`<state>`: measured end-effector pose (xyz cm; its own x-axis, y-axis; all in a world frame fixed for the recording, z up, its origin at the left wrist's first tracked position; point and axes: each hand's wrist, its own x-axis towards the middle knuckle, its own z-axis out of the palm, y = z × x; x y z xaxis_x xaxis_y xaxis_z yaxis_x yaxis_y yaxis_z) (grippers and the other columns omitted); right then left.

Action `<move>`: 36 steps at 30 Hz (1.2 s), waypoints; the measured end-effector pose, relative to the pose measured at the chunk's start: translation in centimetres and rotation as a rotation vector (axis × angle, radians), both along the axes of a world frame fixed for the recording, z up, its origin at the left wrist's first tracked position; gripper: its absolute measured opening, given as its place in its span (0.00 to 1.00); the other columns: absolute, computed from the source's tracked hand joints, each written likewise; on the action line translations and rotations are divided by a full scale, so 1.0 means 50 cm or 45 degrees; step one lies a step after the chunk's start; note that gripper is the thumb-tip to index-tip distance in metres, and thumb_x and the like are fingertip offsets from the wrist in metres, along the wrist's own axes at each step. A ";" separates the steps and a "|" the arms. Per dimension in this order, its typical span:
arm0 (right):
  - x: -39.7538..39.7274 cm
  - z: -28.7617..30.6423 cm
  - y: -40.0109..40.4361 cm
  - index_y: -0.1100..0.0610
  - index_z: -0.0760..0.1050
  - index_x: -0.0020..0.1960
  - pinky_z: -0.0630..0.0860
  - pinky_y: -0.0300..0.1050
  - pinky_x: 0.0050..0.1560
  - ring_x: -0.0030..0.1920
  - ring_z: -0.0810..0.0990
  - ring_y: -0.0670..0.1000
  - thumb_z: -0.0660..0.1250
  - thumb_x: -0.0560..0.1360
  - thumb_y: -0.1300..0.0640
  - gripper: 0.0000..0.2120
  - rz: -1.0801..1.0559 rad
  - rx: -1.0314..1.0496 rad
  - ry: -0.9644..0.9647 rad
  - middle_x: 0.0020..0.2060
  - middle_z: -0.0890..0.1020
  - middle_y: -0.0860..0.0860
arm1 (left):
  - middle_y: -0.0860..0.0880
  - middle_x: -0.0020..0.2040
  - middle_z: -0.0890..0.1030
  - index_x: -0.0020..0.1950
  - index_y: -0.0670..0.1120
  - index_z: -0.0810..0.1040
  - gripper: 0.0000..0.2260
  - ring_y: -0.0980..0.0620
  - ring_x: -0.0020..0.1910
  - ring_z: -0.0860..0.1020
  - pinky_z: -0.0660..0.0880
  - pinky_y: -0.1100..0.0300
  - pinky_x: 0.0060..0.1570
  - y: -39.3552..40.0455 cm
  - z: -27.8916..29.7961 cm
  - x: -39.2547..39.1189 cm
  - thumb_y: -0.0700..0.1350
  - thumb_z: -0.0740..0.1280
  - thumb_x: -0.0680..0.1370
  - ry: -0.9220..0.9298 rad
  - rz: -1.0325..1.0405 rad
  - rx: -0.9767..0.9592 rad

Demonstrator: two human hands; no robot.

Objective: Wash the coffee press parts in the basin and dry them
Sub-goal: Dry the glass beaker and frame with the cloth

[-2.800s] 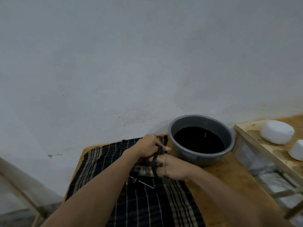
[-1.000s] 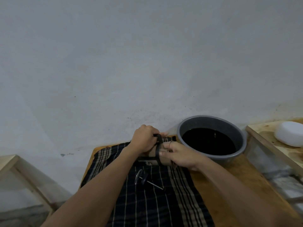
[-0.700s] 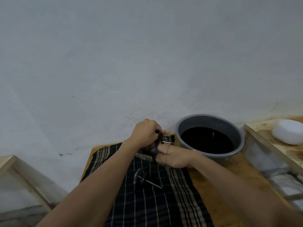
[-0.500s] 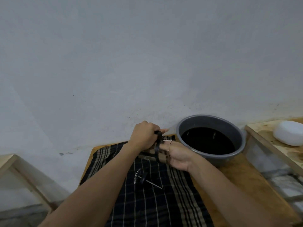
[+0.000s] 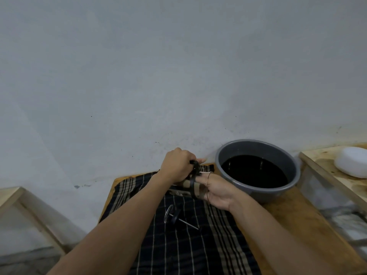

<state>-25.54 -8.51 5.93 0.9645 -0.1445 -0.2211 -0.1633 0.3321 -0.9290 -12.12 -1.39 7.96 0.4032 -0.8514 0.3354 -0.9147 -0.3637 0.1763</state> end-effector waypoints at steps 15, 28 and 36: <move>-0.023 0.031 0.019 0.52 0.74 0.63 0.69 0.47 0.69 0.61 0.79 0.45 0.71 0.72 0.66 0.23 0.348 -0.518 -0.054 0.60 0.81 0.48 | 0.52 0.21 0.65 0.22 0.49 0.61 0.28 0.53 0.23 0.64 0.63 0.58 0.28 0.032 0.010 0.013 0.59 0.64 0.78 0.191 0.125 -0.039; -0.082 0.075 0.022 0.50 0.80 0.34 0.69 0.34 0.31 0.27 0.74 0.39 0.73 0.72 0.55 0.08 -0.334 -0.985 -0.583 0.25 0.79 0.45 | 0.54 0.19 0.65 0.22 0.46 0.67 0.21 0.57 0.22 0.62 0.59 0.61 0.27 0.073 -0.005 0.044 0.32 0.62 0.75 0.819 0.080 0.165; -0.065 0.096 -0.008 0.54 0.84 0.44 0.78 0.49 0.55 0.50 0.83 0.52 0.69 0.68 0.43 0.15 -0.507 -0.358 -0.480 0.43 0.86 0.52 | 0.39 0.32 0.81 0.44 0.32 0.83 0.14 0.47 0.27 0.77 0.73 0.61 0.33 0.105 -0.028 0.043 0.42 0.65 0.78 1.281 0.403 -0.008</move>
<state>-28.79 -8.89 10.73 0.8288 -0.5130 0.2235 0.2796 0.0338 -0.9595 -9.99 3.88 6.56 0.7017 -0.6582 -0.2728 -0.2095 -0.5566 0.8039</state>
